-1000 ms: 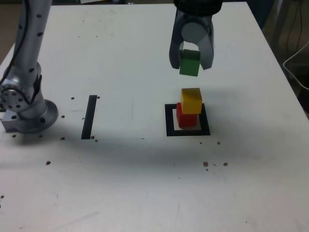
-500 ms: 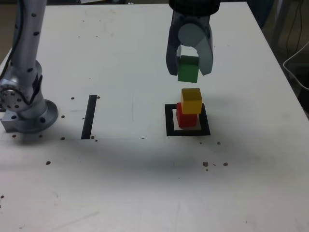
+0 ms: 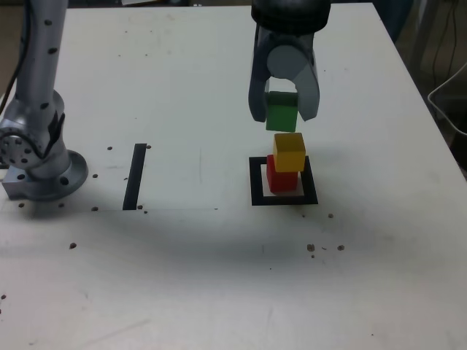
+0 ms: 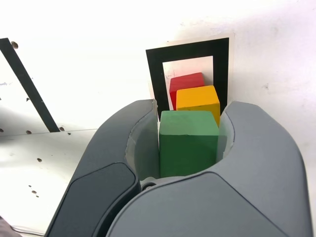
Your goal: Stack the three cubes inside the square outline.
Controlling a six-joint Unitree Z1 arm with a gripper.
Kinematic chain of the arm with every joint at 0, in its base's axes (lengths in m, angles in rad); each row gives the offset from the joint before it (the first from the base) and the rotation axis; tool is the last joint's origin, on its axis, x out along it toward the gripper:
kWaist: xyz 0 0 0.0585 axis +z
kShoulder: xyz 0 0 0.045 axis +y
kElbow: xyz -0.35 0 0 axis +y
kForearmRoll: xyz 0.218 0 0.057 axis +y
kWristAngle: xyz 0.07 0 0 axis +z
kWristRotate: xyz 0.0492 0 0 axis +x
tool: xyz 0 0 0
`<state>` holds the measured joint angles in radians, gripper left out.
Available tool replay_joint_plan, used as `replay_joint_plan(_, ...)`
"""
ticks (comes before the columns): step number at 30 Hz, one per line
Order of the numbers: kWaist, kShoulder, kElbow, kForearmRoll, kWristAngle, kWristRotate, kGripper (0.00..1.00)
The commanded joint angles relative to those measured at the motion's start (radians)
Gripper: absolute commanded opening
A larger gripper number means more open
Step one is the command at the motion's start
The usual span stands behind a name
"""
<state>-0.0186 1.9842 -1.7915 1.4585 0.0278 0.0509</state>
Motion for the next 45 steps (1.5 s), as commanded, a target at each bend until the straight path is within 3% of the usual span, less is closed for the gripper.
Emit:
replay_joint_plan(1, -0.011, -0.001, 0.002, -0.009, 0.01, -0.021, 0.17)
replay_joint_plan(23, -0.021, 0.027, 0.008, -0.028, 0.036, -0.046, 0.18)
replay_joint_plan(30, -0.023, 0.034, 0.013, -0.043, 0.025, -0.046, 0.18)
replay_joint_plan(38, -0.024, 0.042, -0.002, -0.047, -0.021, -0.046, 0.18)
replay_joint_plan(45, -0.024, 0.048, 0.017, -0.053, -0.001, -0.046, 0.24)
